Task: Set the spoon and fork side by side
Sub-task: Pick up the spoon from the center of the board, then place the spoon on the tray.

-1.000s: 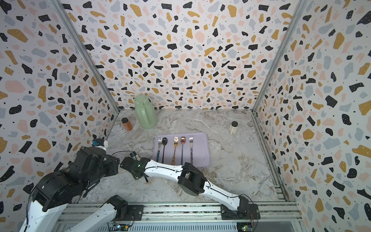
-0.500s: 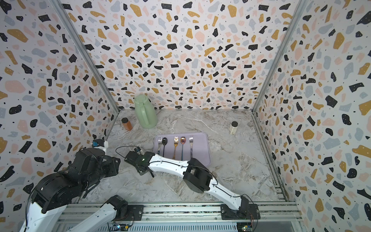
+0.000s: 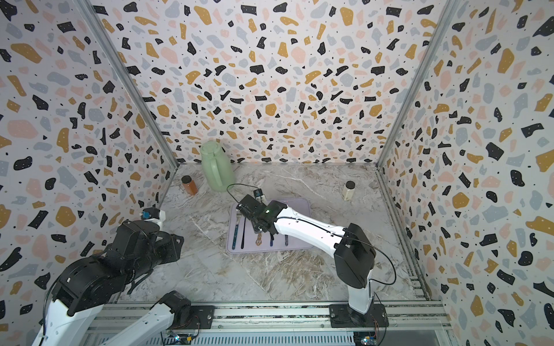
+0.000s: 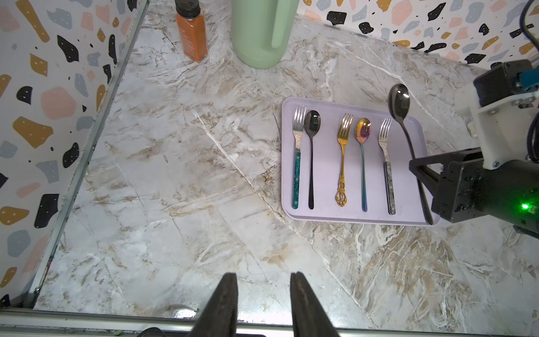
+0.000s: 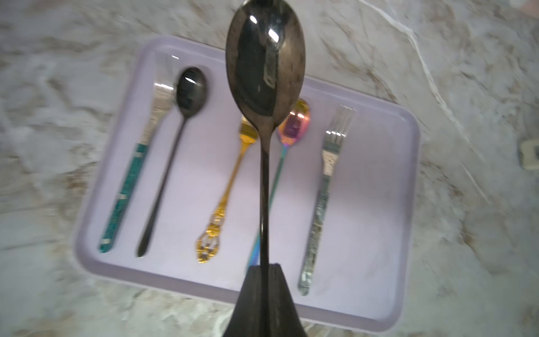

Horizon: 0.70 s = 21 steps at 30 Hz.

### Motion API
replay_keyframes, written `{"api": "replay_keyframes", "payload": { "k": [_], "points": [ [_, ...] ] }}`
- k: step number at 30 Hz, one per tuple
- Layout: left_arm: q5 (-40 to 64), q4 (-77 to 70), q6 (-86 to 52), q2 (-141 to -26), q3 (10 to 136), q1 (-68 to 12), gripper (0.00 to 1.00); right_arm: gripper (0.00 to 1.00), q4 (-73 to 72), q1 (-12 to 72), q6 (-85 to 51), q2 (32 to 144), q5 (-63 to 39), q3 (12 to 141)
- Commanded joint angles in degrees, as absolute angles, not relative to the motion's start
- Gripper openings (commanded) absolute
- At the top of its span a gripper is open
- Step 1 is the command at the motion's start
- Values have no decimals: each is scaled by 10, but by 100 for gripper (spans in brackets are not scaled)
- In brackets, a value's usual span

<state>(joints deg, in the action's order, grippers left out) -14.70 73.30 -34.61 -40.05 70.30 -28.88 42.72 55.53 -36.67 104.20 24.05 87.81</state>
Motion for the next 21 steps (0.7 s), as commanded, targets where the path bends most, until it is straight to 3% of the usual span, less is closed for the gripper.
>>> {"api": "replay_keyframes", "payload": {
  "k": [1,8,21],
  "points": [
    [-133,703,-354,-407,692,-285,33,3,398,512,-381,996,236,811],
    [-119,689,-358,-419,679,-285,33,4,332,438,-369,996,168,725],
    [-112,685,-360,-429,679,-285,33,3,288,393,-356,1063,126,723]
  ]
}}
